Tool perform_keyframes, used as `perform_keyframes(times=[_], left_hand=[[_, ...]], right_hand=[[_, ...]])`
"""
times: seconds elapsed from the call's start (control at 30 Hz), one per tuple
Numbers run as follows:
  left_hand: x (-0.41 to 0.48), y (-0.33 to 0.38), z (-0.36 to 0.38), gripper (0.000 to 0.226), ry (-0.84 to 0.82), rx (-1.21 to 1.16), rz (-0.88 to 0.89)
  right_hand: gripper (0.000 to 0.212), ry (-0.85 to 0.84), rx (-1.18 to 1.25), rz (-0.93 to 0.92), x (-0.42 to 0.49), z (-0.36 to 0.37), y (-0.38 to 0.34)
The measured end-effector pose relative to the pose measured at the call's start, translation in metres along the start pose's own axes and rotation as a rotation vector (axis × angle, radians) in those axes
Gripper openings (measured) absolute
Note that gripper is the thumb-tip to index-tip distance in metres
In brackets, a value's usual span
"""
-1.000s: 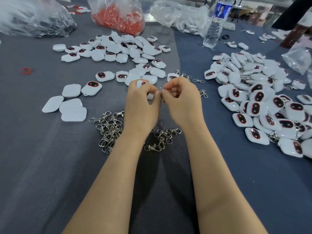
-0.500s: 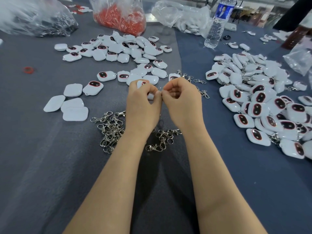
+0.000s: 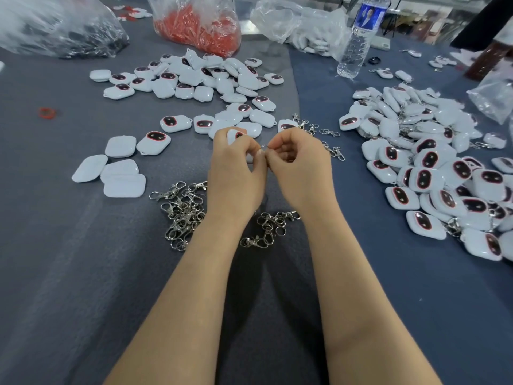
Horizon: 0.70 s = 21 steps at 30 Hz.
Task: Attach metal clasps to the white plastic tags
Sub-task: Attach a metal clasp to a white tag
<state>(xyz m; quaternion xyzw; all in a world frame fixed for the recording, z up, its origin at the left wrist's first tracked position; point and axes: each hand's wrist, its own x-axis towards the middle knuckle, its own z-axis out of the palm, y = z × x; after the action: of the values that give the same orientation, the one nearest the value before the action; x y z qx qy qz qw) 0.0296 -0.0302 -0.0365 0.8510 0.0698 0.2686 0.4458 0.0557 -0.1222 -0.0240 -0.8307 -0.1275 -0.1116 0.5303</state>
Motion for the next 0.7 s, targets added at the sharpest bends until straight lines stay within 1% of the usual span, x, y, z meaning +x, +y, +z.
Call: perform_keyframes(times=[0.13,0.33,0.47,0.53,0.6,0.7], left_hand=[[0.001,-0.001,-0.001,0.011,-0.016,0.026,0.008],[0.002,-0.003,-0.004,0.012,-0.041,0.002,-0.009],[0.003,-0.003,-0.005,0.003,-0.097,-0.062,-0.091],[0.004,-0.001,-0.005,0.013,-0.128,-0.192,-0.166],[0.004,0.003,-0.006,0.026,-0.151,-0.32,-0.228],[0.004,0.005,-0.004,0.035,-0.162,-0.403,-0.258]], right_hand=[[0.029,-0.06,-0.016,-0.016,0.0,-0.001,0.004],[0.024,-0.048,-0.012,-0.095,-0.002,-0.001,0.006],[0.029,0.042,0.065,0.009,0.0,-0.004,0.009],[0.026,0.084,0.051,0.06,0.001,-0.005,0.011],[0.024,0.078,0.026,0.083,0.0,-0.003,0.012],[0.025,0.066,0.038,0.087,0.0,-0.001,0.011]])
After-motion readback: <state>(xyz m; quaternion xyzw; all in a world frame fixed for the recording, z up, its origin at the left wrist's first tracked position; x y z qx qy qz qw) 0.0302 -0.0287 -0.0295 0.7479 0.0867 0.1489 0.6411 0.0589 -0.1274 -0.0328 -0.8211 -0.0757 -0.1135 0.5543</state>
